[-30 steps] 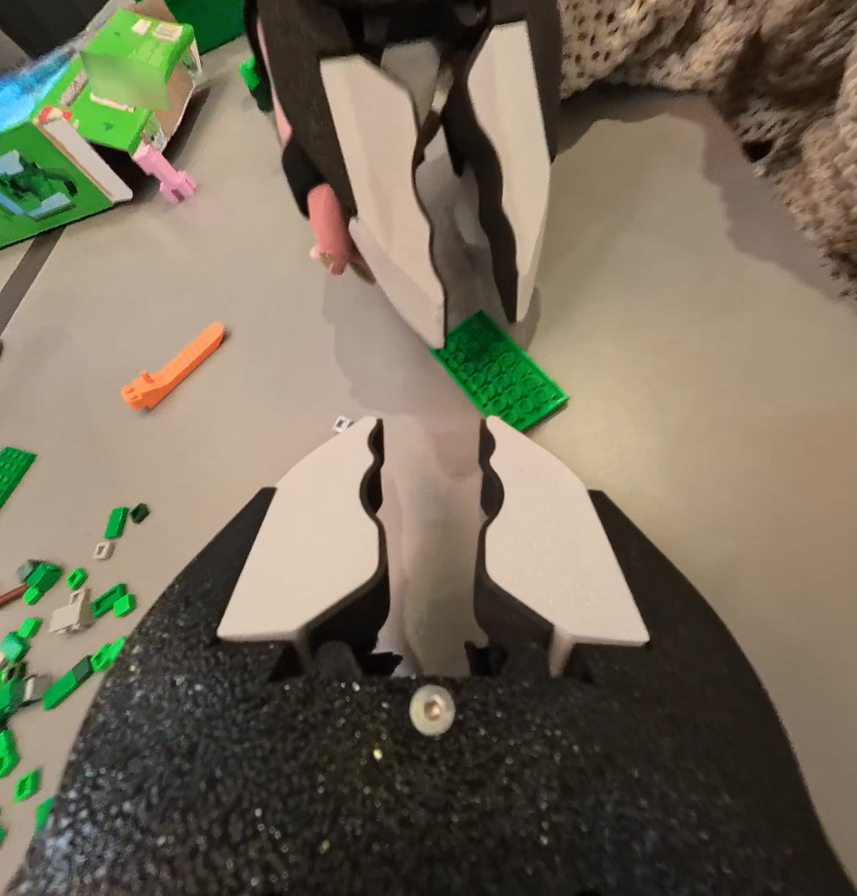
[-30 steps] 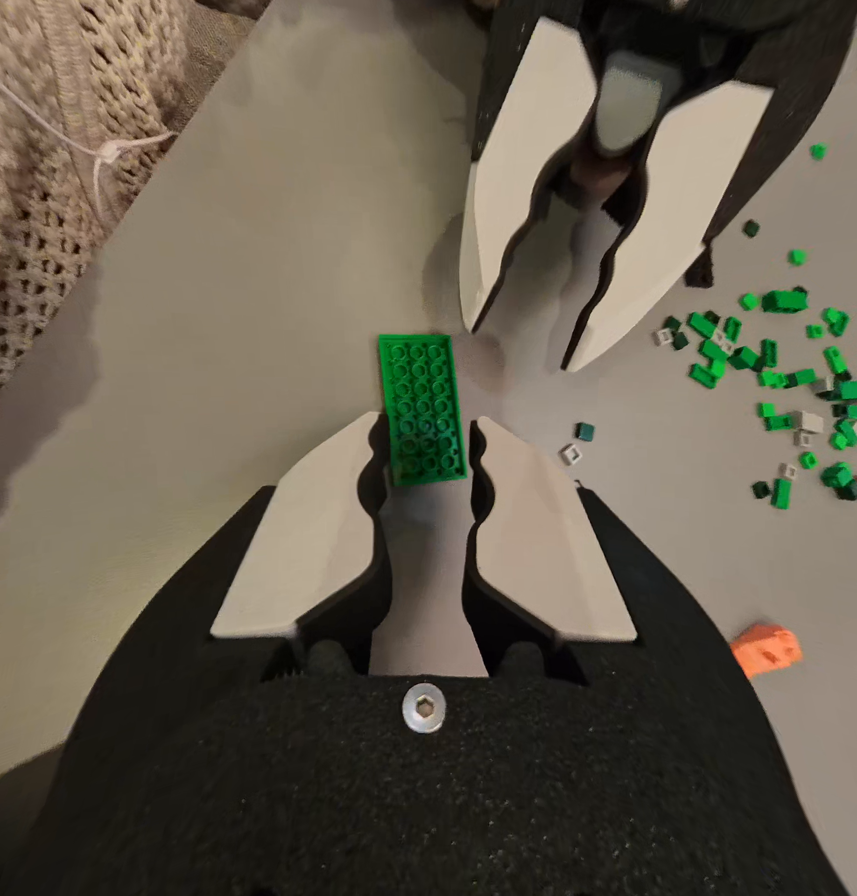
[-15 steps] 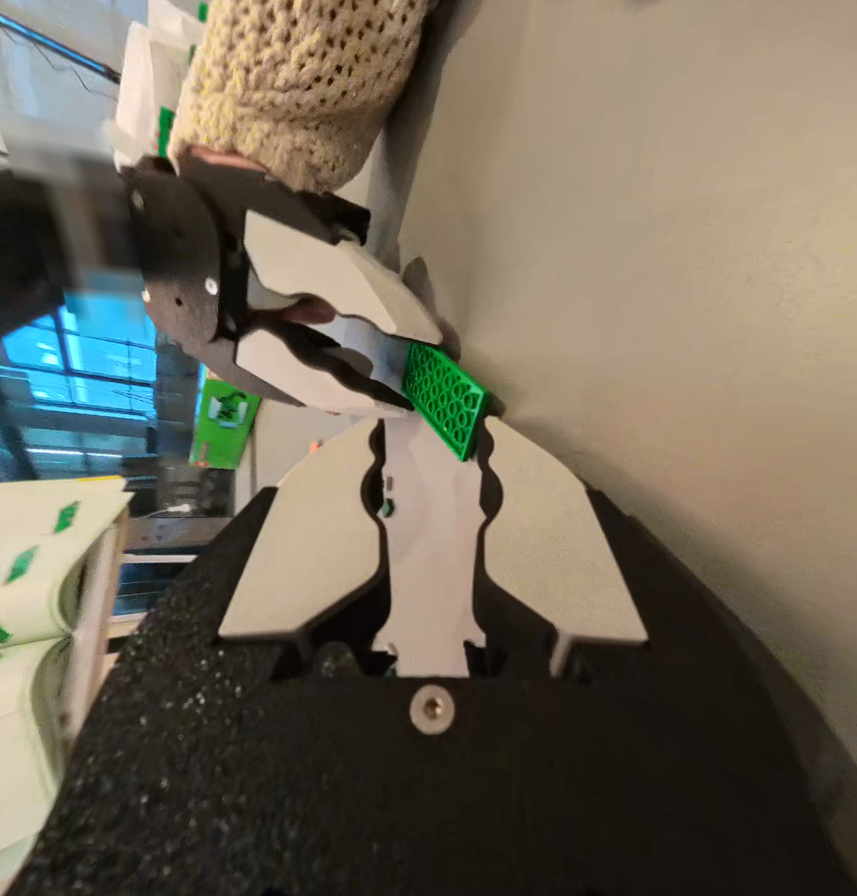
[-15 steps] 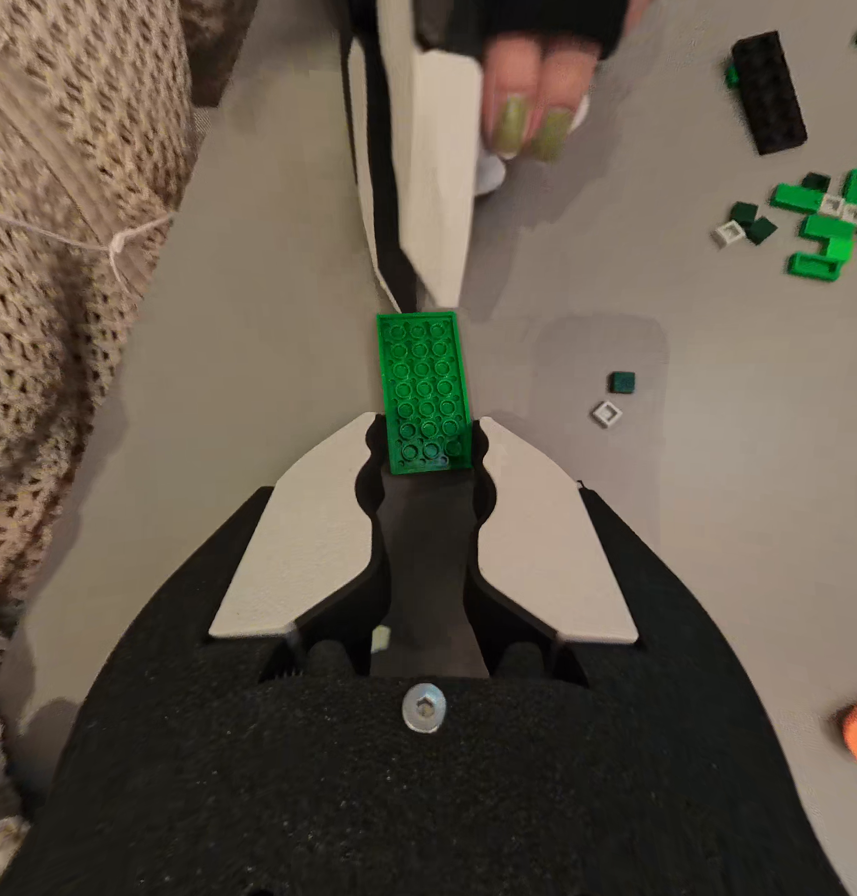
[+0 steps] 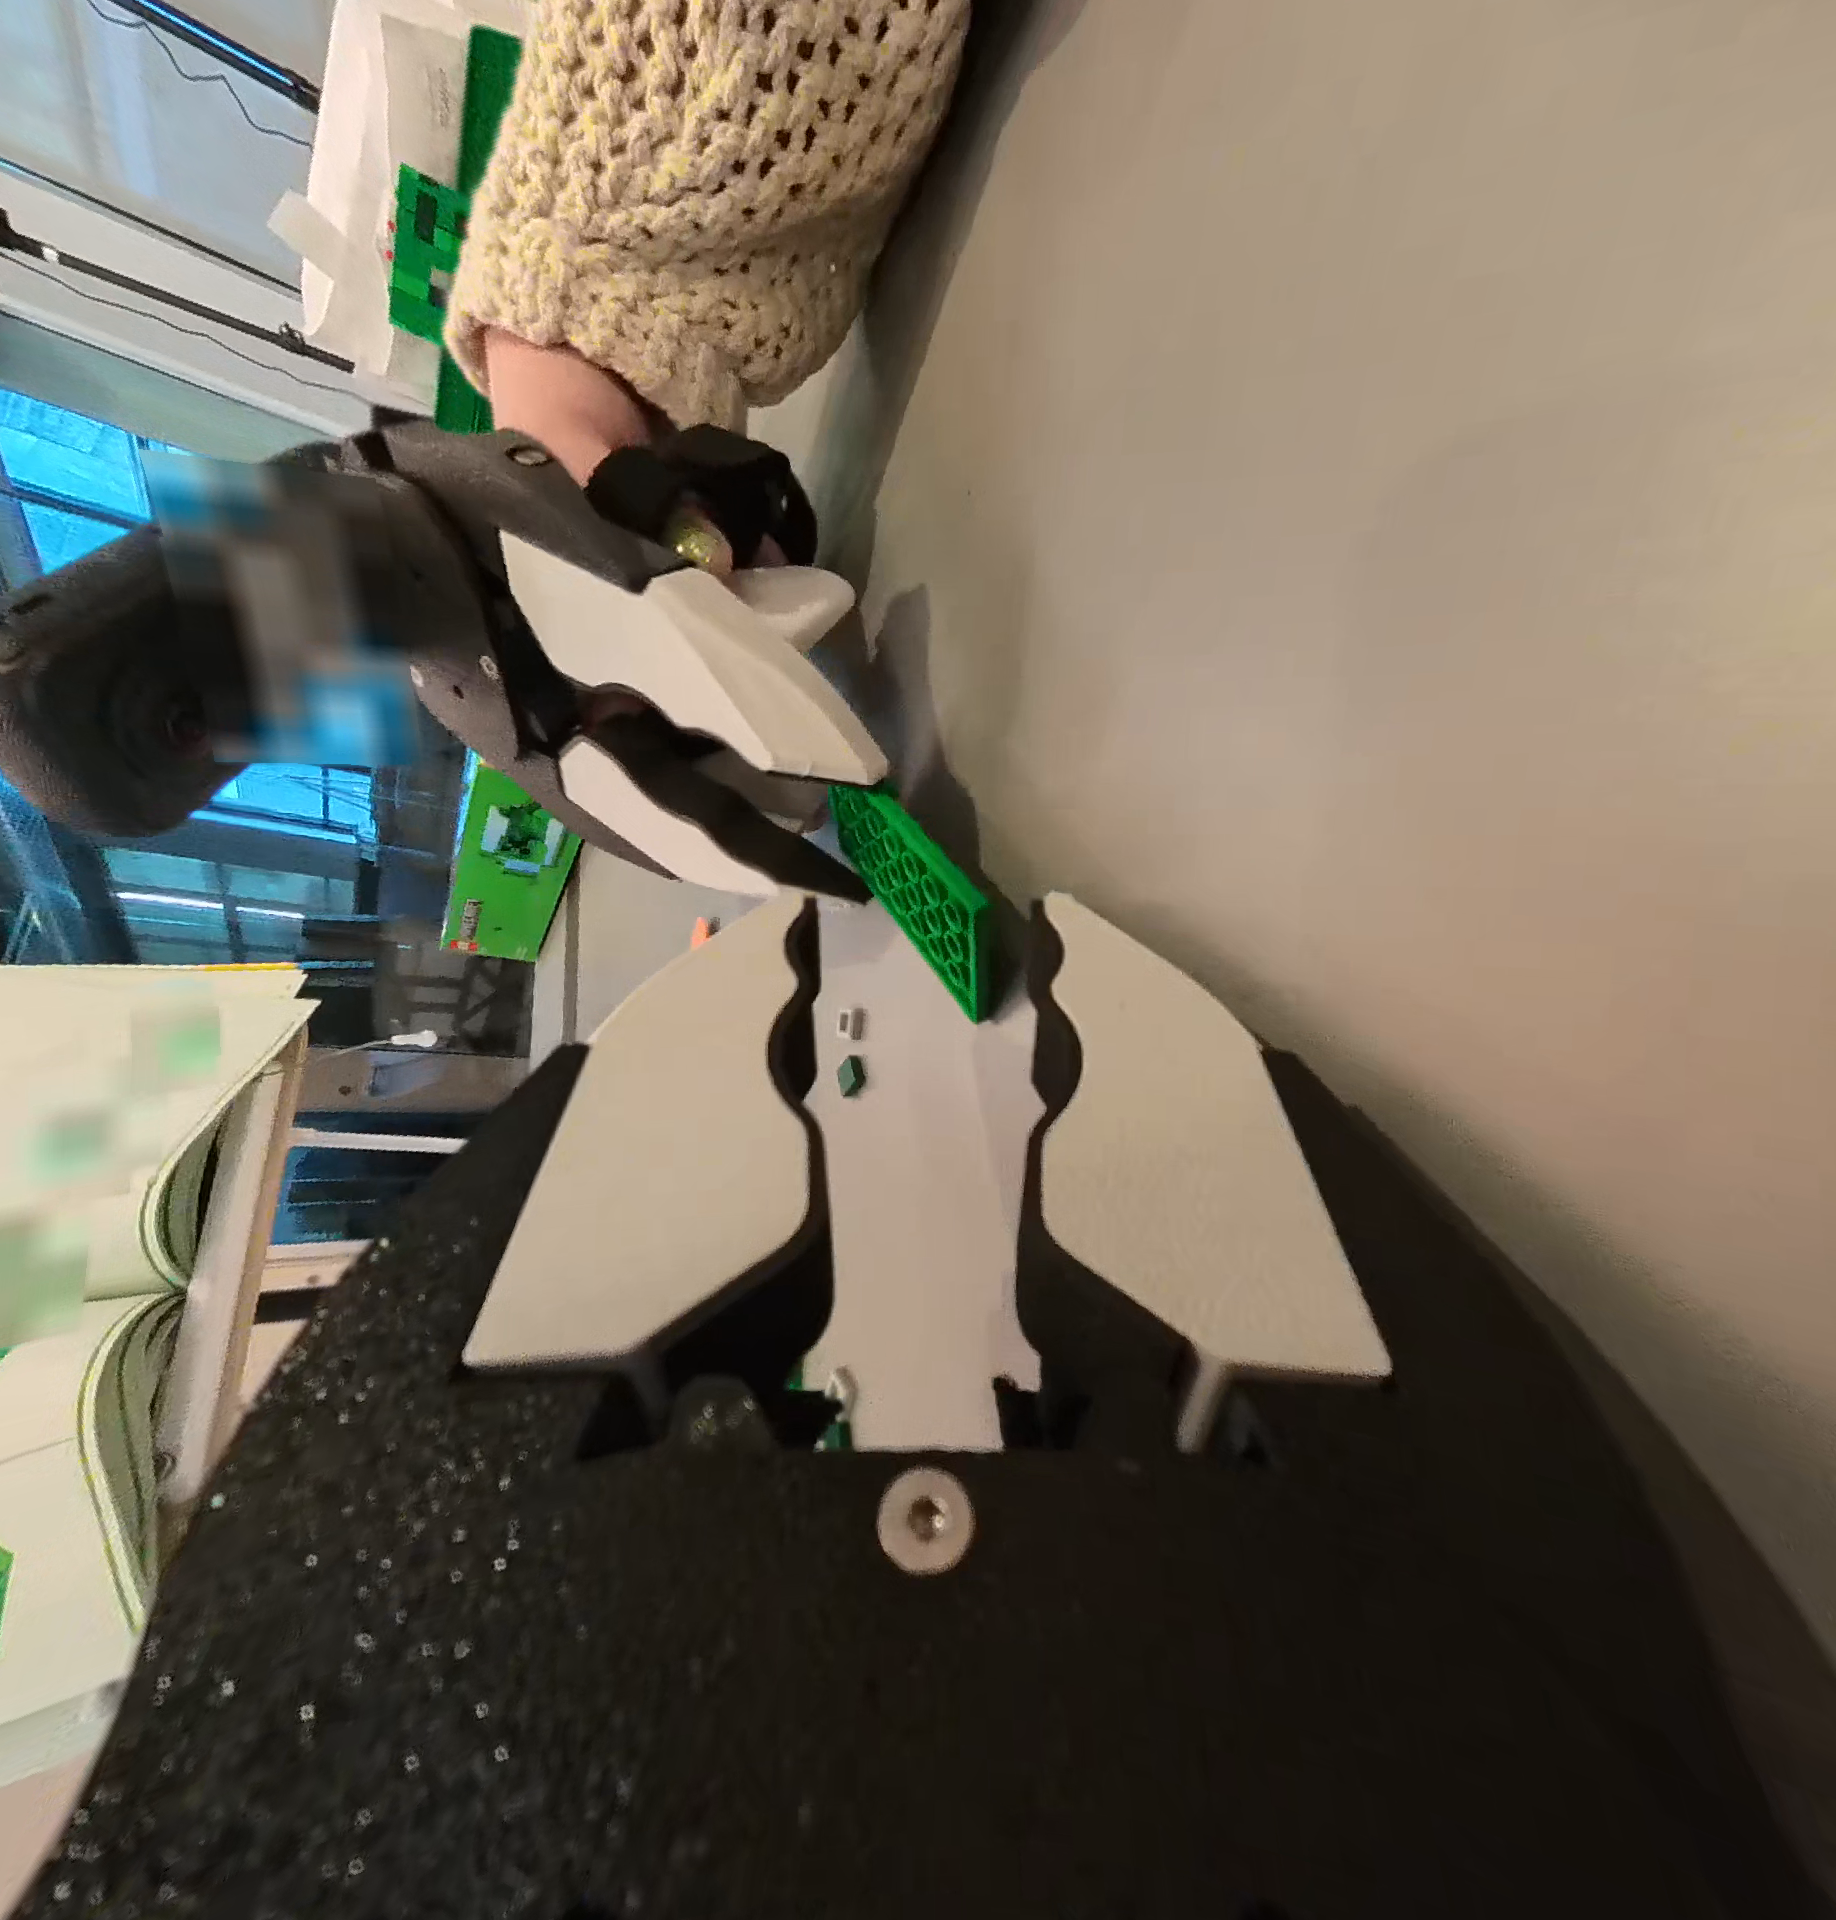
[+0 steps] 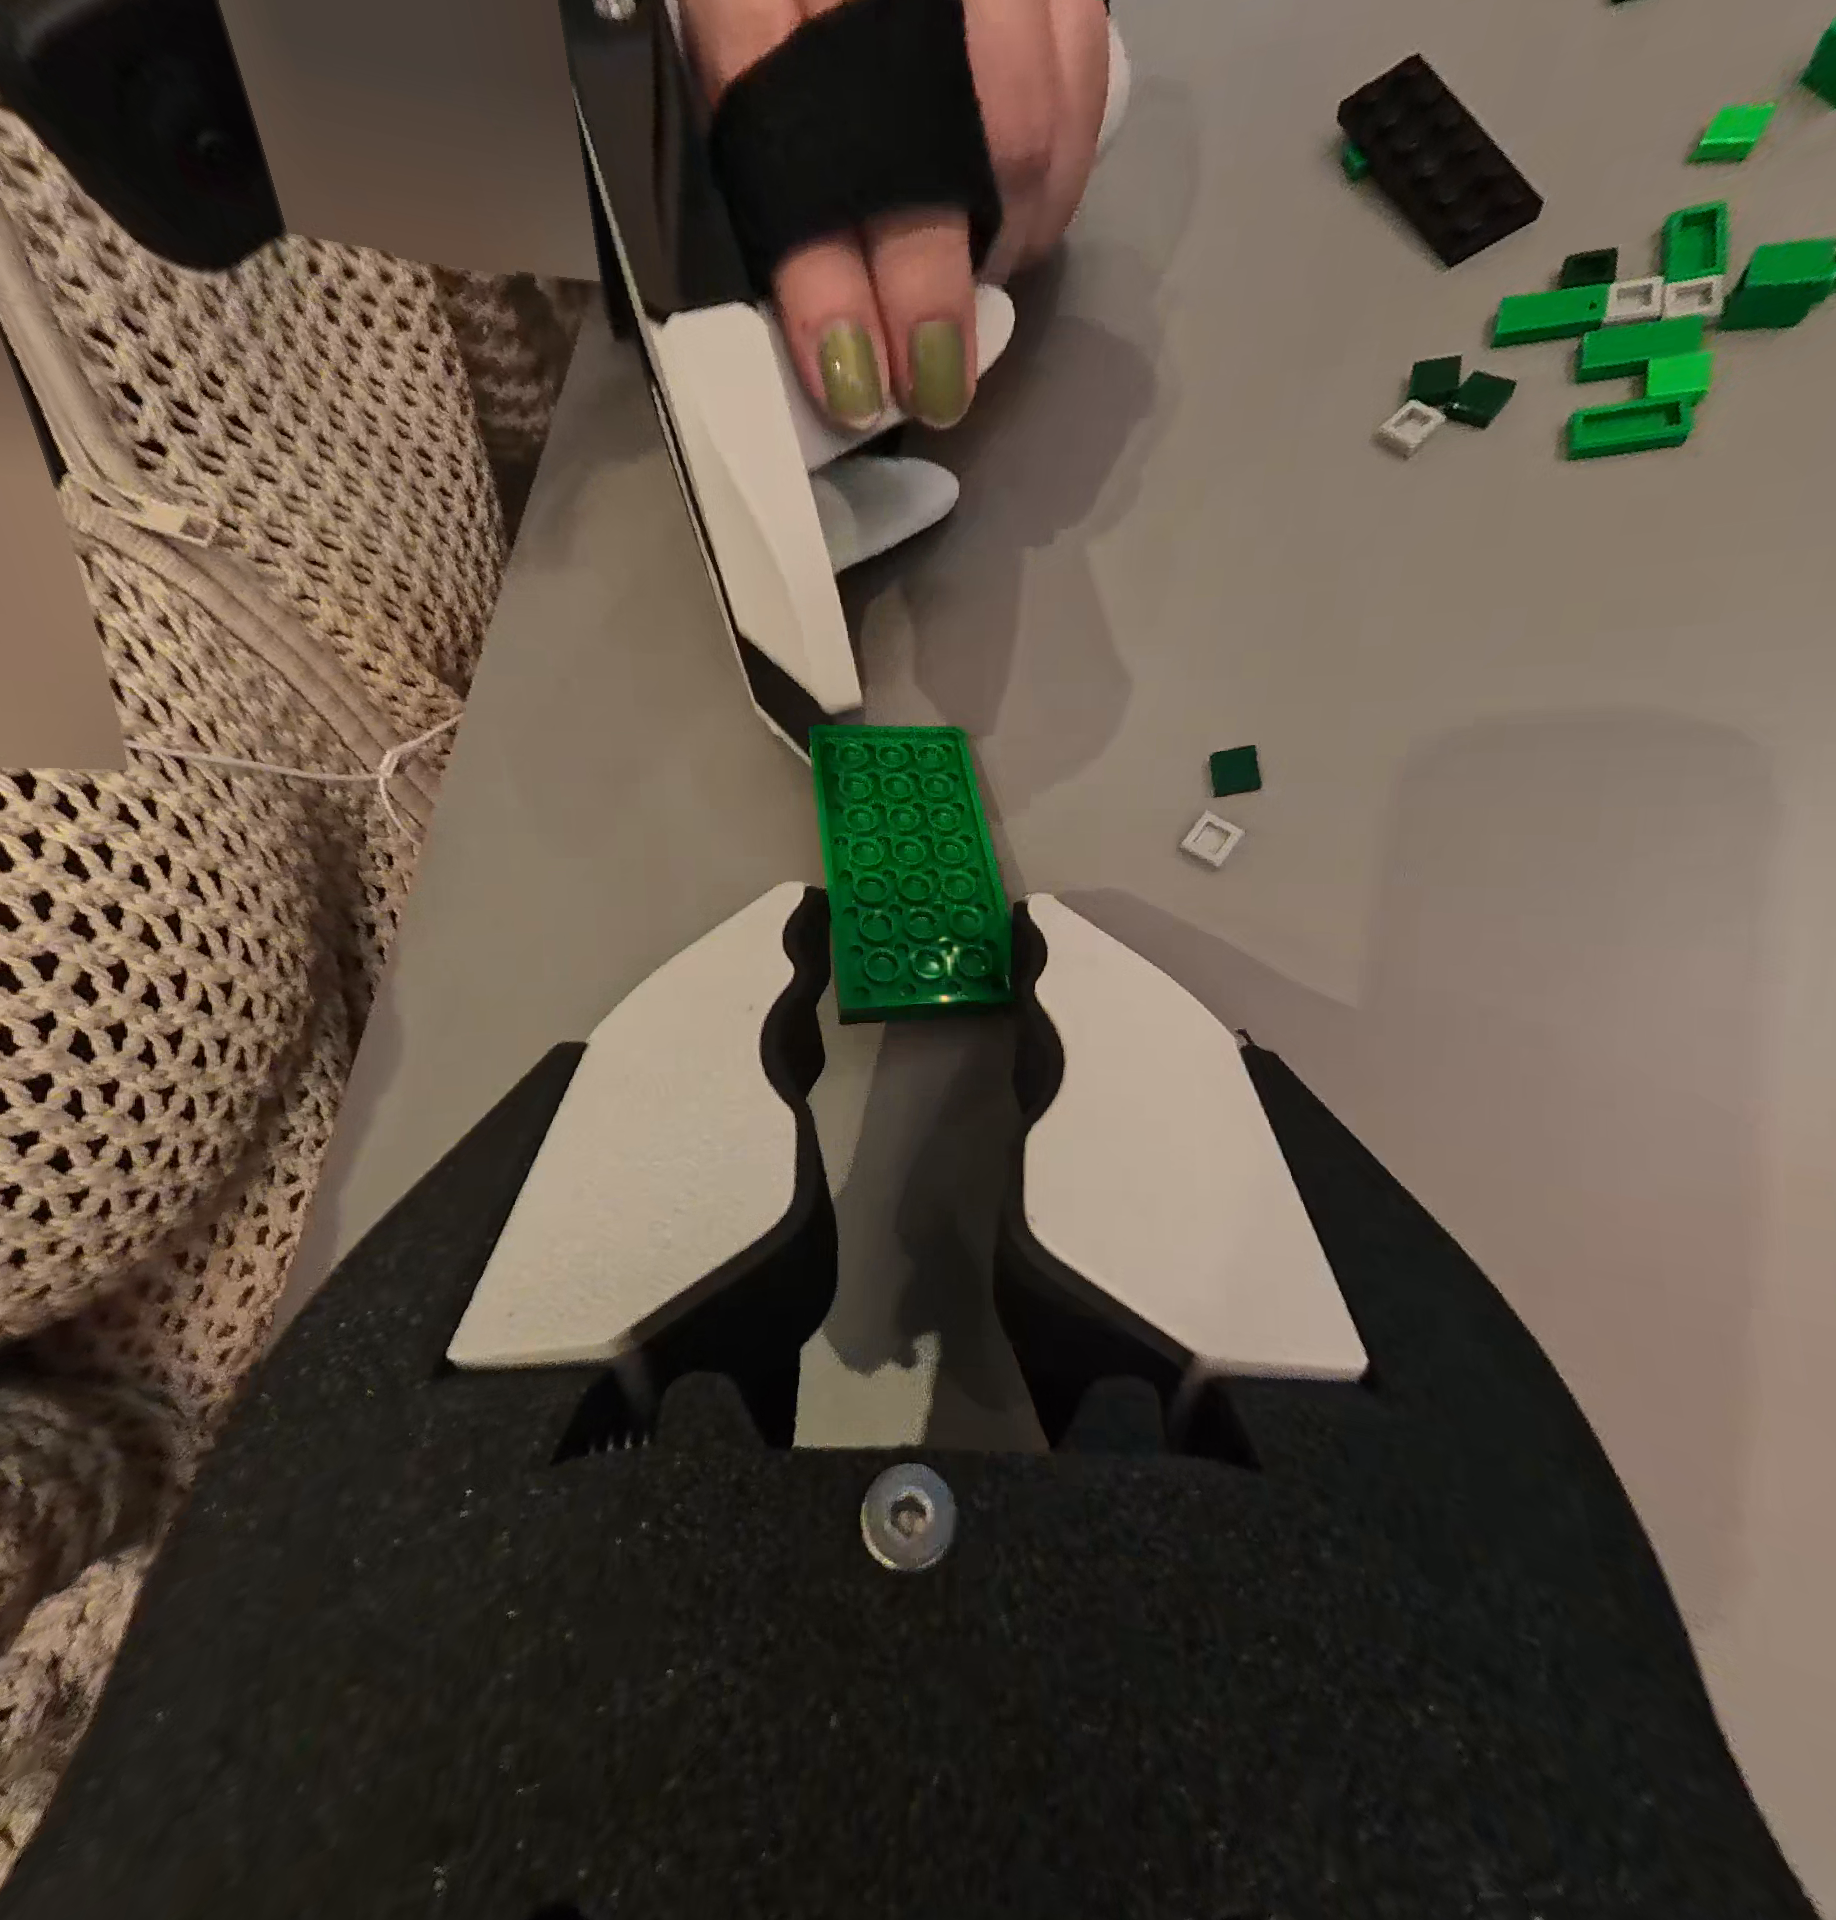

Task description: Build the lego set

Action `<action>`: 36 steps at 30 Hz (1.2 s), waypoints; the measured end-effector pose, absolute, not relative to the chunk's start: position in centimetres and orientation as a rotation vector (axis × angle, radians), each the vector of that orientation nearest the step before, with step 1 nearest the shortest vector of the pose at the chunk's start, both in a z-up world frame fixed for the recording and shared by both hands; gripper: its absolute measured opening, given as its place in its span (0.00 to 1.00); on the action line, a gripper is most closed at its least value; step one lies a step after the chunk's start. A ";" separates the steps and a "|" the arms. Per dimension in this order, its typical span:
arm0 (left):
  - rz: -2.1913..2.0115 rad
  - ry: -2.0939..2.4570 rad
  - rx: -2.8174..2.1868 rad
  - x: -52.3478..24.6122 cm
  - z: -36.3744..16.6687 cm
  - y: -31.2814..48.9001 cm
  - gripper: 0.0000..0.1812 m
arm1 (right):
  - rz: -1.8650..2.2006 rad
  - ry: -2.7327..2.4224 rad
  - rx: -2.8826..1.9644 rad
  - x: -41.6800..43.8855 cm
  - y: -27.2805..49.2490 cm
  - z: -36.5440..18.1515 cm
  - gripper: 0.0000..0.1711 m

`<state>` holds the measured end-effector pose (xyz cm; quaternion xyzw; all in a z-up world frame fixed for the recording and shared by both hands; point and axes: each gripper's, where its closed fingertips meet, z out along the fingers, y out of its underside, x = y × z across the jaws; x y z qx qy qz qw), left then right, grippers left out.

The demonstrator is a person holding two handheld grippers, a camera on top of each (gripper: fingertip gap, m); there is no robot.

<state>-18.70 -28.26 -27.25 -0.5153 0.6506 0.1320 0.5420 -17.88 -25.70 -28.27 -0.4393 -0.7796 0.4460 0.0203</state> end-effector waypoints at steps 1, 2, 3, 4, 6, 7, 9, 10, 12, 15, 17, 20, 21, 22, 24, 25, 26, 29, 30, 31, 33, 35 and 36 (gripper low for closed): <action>0.322 1.542 -1.232 -18.7 -27.3 -28.2 0.20 | 1.394 -2.415 -1.358 -18.0 -25.8 -28.2 0.19; 0.340 1.531 -1.250 -18.9 -27.4 -27.9 0.18 | 1.400 -2.415 -1.352 -18.0 -26.0 -28.2 0.19; 0.366 1.521 -1.271 -19.1 -27.5 -27.6 0.15 | 1.398 -2.418 -1.344 -18.1 -26.1 -28.2 0.19; 0.399 1.515 -1.285 -19.4 -27.6 -27.3 0.09 | 1.387 -2.422 -1.335 -18.1 -26.2 -28.2 0.19; 0.456 1.487 -1.307 -20.0 -27.5 -26.6 0.06 | 1.335 -2.398 -1.303 -18.5 -25.9 -28.3 0.19; 0.425 1.452 -1.347 -20.1 -27.3 -26.5 0.04 | 1.309 -2.379 -1.265 -18.7 -25.7 -28.1 0.22; 0.284 1.326 -1.447 -20.2 -26.4 -26.2 0.02 | 1.252 -2.324 -1.132 -19.1 -25.4 -27.3 0.29; 0.189 1.249 -1.492 -20.3 -25.7 -26.2 0.02 | 1.216 -2.300 -1.049 -19.2 -25.4 -26.8 0.31; -0.036 1.088 -1.586 -20.5 -24.5 -26.1 0.02 | 1.082 -2.279 -0.910 -19.2 -25.2 -26.4 0.30; -0.345 0.933 -1.674 -20.7 -23.9 -26.2 0.02 | 0.924 -2.206 -0.800 -19.6 -25.0 -25.7 0.14; -0.398 0.925 -1.671 -20.6 -23.9 -26.3 0.02 | 0.934 -2.150 -0.795 -19.8 -25.0 -25.0 0.05; -0.284 0.950 -1.606 -20.5 -23.6 -26.2 0.12 | 1.006 -2.120 -0.925 -20.0 -24.7 -24.7 0.04; -0.204 0.950 -1.575 -20.8 -23.3 -25.9 0.24 | 1.045 -2.095 -1.009 -20.2 -24.4 -24.6 0.04; -0.111 0.962 -1.548 -21.0 -23.1 -25.7 0.31 | 1.102 -2.085 -1.093 -20.2 -24.4 -24.5 0.04; 0.062 1.009 -1.485 -21.3 -22.9 -25.4 0.36 | 1.238 -2.036 -1.247 -20.5 -24.5 -24.0 0.04; 0.129 1.039 -1.458 -21.3 -23.0 -25.4 0.37 | 1.313 -2.045 -1.294 -20.3 -24.9 -23.9 0.03; 0.195 1.073 -1.436 -21.3 -23.2 -25.4 0.37 | 1.376 -2.049 -1.335 -20.2 -25.3 -23.8 0.04; 0.383 1.167 -1.360 -21.3 -23.6 -25.4 0.33 | 1.540 -2.085 -1.437 -19.6 -26.7 -23.7 0.04; 0.426 1.184 -1.326 -21.2 -23.6 -25.4 0.30 | 1.574 -2.101 -1.466 -19.4 -27.0 -23.7 0.04; 0.455 1.197 -1.299 -21.1 -23.4 -25.5 0.27 | 1.591 -2.115 -1.483 -19.2 -27.2 -23.9 0.04; 0.458 1.212 -1.280 -20.9 -23.3 -25.8 0.20 | 1.586 -2.146 -1.484 -19.1 -27.5 -24.3 0.04; 0.400 1.213 -1.334 -20.8 -23.7 -25.9 0.20 | 1.555 -2.152 -1.467 -19.1 -27.3 -24.5 0.05; 0.350 1.211 -1.367 -20.7 -23.9 -26.0 0.20 | 1.514 -2.145 -1.460 -19.2 -26.9 -24.7 0.08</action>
